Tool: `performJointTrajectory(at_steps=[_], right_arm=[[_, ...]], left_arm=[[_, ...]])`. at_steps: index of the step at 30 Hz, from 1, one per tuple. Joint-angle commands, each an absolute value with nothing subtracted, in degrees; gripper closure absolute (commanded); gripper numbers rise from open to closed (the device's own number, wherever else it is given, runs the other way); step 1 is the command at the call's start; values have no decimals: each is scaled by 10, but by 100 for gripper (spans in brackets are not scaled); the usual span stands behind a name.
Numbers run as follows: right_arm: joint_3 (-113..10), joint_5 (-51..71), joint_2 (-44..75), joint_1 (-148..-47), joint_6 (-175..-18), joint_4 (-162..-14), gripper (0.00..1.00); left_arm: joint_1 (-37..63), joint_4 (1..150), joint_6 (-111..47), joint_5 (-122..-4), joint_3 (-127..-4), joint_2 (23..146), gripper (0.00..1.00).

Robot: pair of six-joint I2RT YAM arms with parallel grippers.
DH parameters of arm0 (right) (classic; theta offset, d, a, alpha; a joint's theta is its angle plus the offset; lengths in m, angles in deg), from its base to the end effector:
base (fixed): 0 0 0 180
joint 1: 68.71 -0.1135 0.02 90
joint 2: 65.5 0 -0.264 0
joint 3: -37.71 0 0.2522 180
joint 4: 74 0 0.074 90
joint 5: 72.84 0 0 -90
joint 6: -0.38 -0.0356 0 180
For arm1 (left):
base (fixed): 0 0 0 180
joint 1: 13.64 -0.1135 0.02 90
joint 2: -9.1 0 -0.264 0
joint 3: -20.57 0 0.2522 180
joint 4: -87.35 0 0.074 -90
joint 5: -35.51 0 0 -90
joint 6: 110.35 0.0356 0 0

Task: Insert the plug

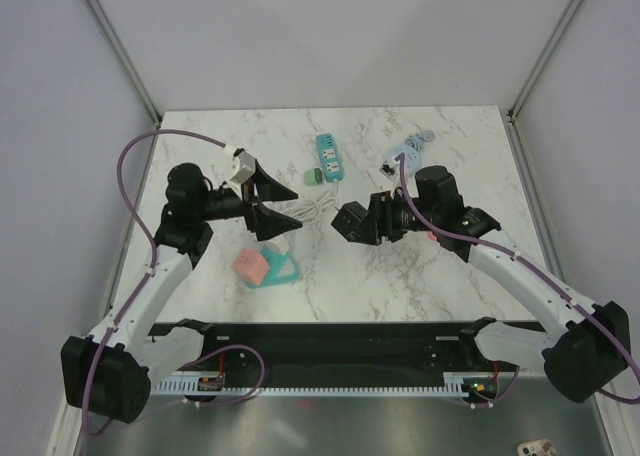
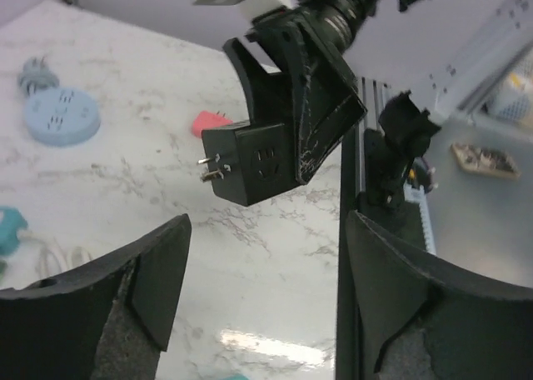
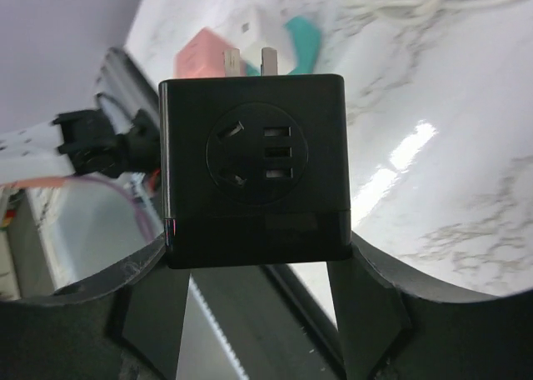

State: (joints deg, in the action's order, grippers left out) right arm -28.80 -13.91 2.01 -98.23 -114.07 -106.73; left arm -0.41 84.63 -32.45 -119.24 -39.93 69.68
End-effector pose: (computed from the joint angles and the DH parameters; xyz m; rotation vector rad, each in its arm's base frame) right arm 0.2155 0.1431 0.2950 -0.4352 2.2408 1.1072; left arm 0.2181 -0.0843 0.3387 0.9143 1.4811 -1.2328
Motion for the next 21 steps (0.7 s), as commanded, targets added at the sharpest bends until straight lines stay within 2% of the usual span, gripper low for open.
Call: performJointTrajectory(at_steps=[1, 6, 11, 21], right_arm=[[-275, -291, -26, -983, -1182, -1068, 100], [-266, -377, -40, -983, -1220, -1060, 100], [-268, -435, -65, -983, -1276, -999, 100], [-255, -440, -64, -1017, -1329, -948, 100]], left_arm=[[27, 946, -146, -1279, -381, 637, 15], [54, 904, -43, -1342, -428, 635, 11], [102, 823, 41, -1334, -451, 639, 6], [173, 810, 80, -1304, -465, 682, 6]])
